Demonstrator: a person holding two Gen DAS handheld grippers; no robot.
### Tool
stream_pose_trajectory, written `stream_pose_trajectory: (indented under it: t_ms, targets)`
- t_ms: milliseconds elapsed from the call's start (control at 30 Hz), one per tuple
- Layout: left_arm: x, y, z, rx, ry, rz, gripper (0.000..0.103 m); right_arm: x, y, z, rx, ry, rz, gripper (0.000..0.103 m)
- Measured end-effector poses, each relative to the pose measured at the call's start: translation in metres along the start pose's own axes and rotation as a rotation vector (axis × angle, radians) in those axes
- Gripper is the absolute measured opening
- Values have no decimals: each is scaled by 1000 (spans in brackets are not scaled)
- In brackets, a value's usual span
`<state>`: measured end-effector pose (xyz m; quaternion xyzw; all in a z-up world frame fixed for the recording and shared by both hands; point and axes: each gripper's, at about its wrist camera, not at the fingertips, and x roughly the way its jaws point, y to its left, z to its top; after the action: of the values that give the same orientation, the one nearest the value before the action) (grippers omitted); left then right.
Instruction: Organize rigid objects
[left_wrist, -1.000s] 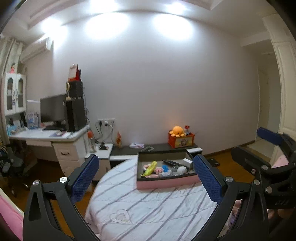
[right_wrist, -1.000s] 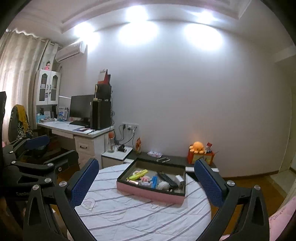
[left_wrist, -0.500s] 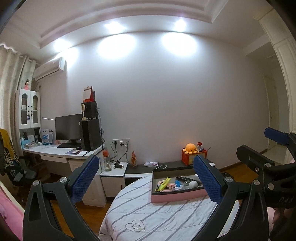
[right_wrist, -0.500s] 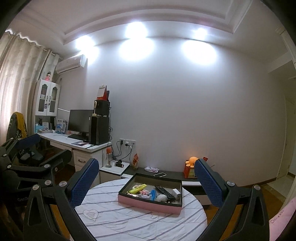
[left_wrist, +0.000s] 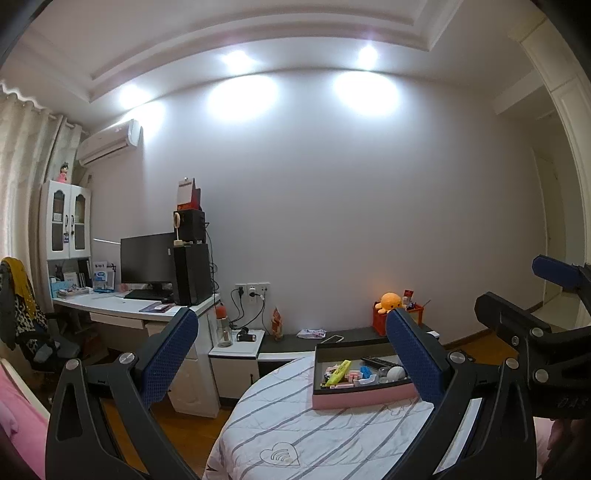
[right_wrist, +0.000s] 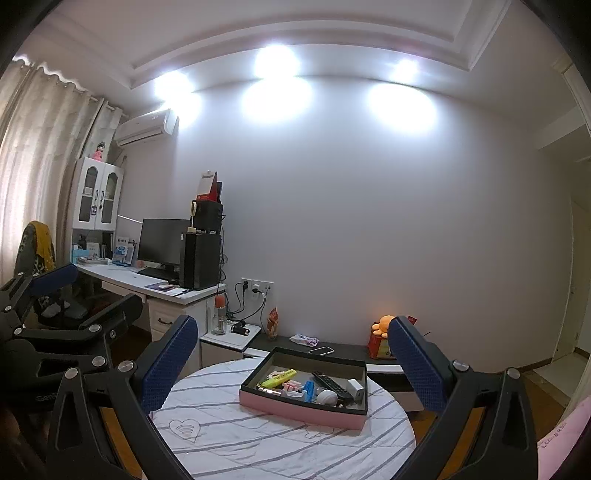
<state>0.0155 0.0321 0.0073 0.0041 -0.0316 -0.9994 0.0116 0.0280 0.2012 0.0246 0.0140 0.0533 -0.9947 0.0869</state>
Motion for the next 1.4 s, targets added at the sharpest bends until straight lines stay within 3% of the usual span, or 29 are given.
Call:
stream_pose_trajectory:
  t_ms: [667,1400]
  targets:
    - [13,0,-4,-1,47,0,103,4,1,-7,-3,21,-33,103]
    - [20,-2,2,-20,23,-6,103,5,-5,-1,0,2,-73,103]
